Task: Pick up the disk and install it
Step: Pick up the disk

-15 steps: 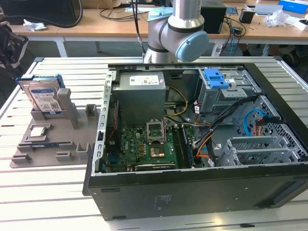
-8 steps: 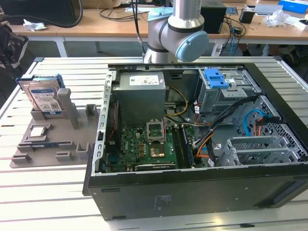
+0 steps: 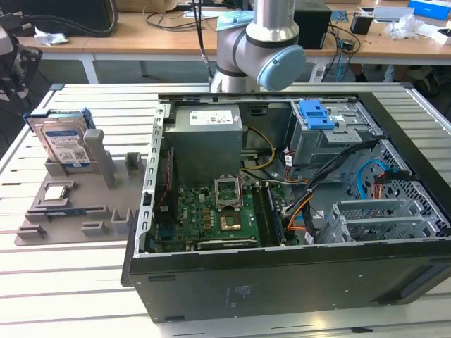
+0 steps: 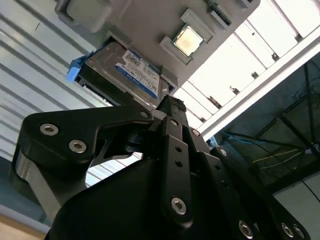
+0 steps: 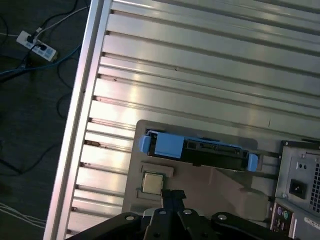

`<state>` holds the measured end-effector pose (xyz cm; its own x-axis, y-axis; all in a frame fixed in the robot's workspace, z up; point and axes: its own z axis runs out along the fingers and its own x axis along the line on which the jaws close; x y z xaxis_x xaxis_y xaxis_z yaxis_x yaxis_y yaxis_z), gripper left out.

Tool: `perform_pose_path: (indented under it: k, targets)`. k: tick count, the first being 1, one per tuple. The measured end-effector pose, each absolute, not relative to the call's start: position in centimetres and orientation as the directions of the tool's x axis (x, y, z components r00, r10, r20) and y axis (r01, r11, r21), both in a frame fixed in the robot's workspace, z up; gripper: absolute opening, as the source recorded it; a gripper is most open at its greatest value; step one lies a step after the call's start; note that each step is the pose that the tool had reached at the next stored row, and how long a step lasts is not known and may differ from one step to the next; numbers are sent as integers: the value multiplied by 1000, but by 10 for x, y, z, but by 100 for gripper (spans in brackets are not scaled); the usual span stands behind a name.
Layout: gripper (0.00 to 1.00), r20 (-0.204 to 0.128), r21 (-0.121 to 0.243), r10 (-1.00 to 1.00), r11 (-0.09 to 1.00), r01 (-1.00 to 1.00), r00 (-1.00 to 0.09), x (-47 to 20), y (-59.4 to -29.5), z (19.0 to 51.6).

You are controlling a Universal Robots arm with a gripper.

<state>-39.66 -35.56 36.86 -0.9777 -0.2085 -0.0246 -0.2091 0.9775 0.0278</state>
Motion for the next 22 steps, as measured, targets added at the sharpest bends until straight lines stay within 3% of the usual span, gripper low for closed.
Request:
perform_pose_path:
  k: [22]
  targets:
    - [11, -25, 28, -594, 803, -595, -804, -397, -356, 369]
